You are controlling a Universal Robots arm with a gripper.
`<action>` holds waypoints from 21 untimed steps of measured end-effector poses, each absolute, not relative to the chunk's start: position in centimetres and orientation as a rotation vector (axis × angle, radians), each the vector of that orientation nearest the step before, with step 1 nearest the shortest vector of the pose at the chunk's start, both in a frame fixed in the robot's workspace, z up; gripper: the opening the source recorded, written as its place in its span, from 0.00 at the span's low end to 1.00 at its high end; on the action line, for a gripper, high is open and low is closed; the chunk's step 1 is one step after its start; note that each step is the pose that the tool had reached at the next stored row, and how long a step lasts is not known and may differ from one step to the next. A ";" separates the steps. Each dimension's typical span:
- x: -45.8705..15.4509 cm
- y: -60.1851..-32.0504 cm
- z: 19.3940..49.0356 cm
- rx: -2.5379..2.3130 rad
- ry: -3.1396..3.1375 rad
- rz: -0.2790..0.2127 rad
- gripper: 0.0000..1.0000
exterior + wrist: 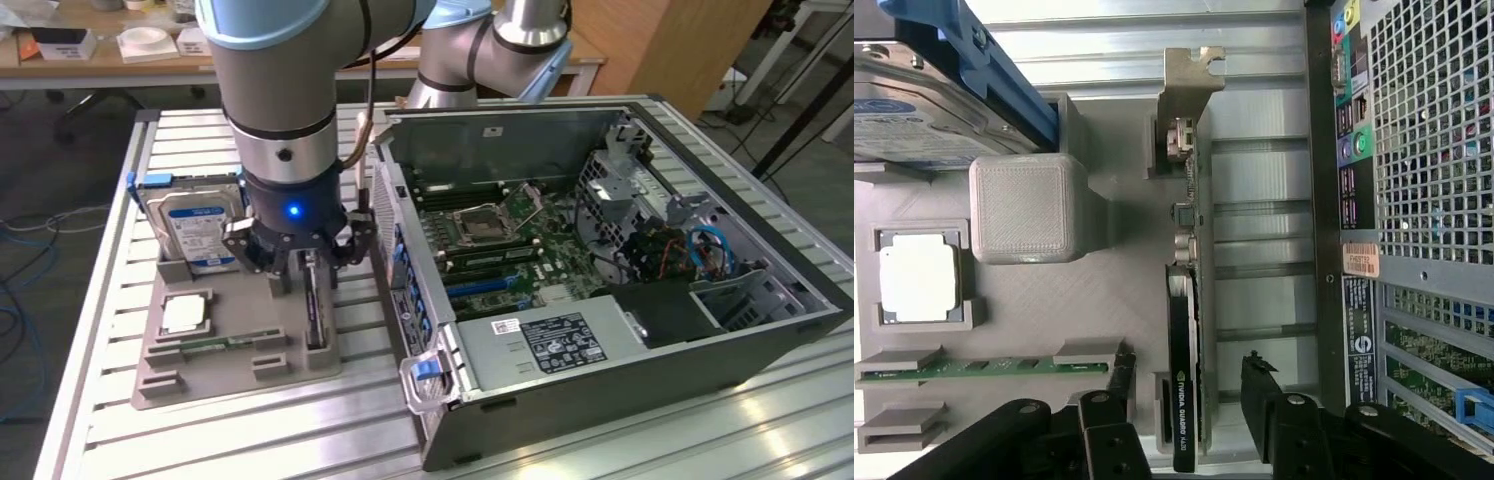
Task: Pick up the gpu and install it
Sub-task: 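Pick up the gpu and move the gpu toward the slot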
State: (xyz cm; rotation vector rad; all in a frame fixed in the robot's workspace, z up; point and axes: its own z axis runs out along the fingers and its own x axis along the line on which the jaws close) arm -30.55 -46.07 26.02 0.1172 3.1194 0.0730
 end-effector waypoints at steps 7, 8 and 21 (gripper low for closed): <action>-30.6 -46.1 25.0 0.117 3.120 0.073 0.55; -30.6 -46.1 24.8 0.117 3.120 0.073 0.55; -30.6 -45.1 23.9 0.117 3.119 0.073 0.55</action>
